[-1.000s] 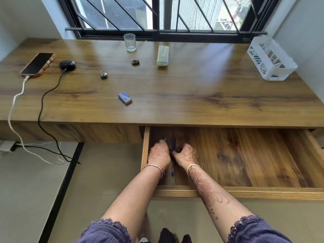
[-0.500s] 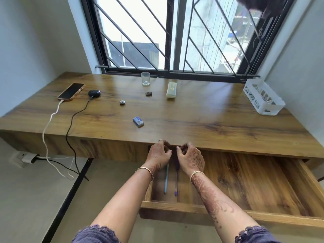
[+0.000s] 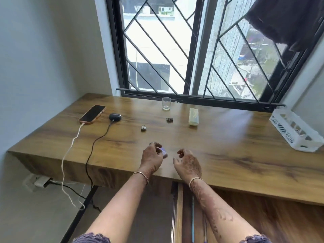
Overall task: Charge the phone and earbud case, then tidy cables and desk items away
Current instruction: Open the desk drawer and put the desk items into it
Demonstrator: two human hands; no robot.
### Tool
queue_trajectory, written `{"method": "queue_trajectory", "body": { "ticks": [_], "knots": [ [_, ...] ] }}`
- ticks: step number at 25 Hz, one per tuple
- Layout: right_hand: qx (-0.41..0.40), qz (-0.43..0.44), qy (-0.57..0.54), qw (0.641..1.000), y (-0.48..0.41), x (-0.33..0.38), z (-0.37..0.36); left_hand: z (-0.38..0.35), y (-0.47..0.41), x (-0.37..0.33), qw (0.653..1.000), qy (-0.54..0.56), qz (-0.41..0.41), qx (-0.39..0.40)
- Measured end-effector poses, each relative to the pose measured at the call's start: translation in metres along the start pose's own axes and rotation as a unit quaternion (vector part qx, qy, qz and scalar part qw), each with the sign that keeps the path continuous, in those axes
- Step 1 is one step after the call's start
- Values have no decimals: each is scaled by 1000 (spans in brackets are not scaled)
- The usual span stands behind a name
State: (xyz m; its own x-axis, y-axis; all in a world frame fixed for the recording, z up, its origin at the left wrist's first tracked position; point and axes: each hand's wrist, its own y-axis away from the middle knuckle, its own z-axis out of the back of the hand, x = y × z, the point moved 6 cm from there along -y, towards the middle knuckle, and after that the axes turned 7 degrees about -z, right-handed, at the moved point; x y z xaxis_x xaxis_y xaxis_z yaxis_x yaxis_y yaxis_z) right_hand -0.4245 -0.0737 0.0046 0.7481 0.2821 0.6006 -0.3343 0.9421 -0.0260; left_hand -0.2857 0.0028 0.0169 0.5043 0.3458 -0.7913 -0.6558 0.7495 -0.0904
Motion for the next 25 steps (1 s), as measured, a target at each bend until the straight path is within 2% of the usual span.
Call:
{"method": "queue_trajectory", "body": {
  "ticks": [4,7,11,17,21,25],
  "knots": [
    [39,20,70,997,-23,33,-42,24,-52,35,1000,1,9,2],
    [-7,23,102,995,-38,45,-59,43,-102,56,1000,-27,6,8],
    [-58,50,82,994,-53,47,-69,49,-149,74,999,-41,12,19],
    [-67,67,57,994,-73,57,-79,44,-176,84,996,-79,11,34],
    [-48,78,42,995,-75,60,-80,37,-186,84,986,-152,-19,66],
    [-44,51,25,997,-76,53,-81,26,-189,87,972,-209,-41,97]
  ]
}}
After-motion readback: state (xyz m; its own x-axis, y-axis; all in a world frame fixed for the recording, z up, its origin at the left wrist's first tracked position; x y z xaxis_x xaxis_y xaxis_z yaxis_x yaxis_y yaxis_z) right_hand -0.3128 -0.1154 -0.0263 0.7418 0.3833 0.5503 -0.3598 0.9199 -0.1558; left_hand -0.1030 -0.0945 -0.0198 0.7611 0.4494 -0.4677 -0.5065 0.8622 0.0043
